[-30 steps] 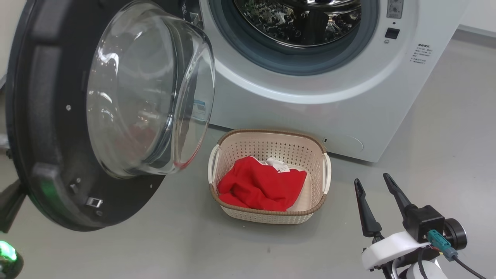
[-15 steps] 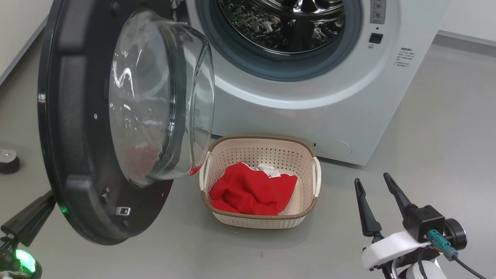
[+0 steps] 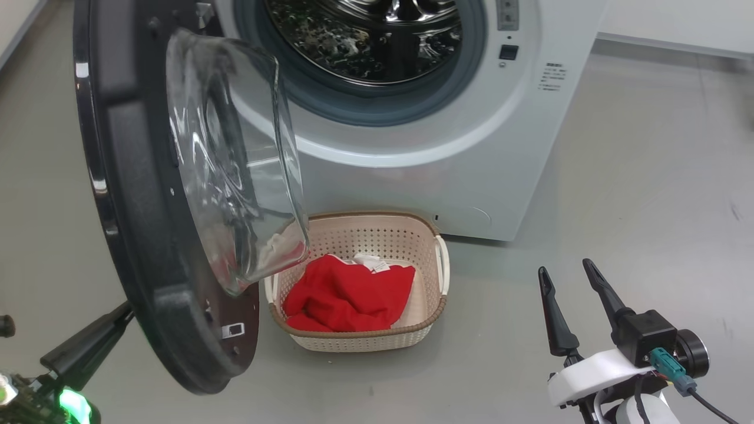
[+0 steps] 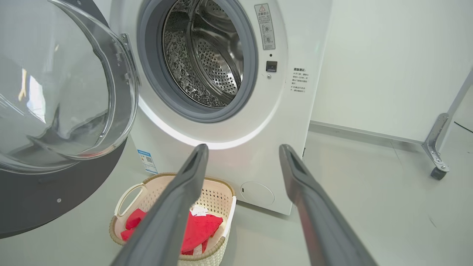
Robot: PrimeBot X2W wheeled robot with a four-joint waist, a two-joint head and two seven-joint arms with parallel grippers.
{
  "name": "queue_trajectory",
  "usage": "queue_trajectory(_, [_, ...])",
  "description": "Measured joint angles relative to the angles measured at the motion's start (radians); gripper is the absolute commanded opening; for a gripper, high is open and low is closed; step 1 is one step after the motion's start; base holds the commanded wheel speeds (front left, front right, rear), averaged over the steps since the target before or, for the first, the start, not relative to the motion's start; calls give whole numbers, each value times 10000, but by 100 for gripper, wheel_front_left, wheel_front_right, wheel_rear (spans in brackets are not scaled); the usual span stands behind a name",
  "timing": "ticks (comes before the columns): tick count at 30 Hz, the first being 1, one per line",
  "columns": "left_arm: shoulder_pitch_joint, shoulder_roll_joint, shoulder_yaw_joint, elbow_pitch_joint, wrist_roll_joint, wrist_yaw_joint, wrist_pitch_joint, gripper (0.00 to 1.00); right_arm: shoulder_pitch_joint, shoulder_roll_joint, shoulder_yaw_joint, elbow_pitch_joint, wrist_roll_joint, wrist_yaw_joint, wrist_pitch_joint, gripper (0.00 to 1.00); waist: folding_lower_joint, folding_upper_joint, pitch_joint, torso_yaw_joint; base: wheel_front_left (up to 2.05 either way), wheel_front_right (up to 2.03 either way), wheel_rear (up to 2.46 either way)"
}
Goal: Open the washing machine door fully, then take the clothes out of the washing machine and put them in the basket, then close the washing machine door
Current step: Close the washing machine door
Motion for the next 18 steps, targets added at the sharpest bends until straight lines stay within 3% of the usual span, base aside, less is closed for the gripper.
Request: queue_trajectory(18, [146, -272, -690, -1279, 2, -27, 353, 0, -291, 56, 98, -224, 50, -6, 0, 100, 0, 0, 335, -1759, 0, 0, 0])
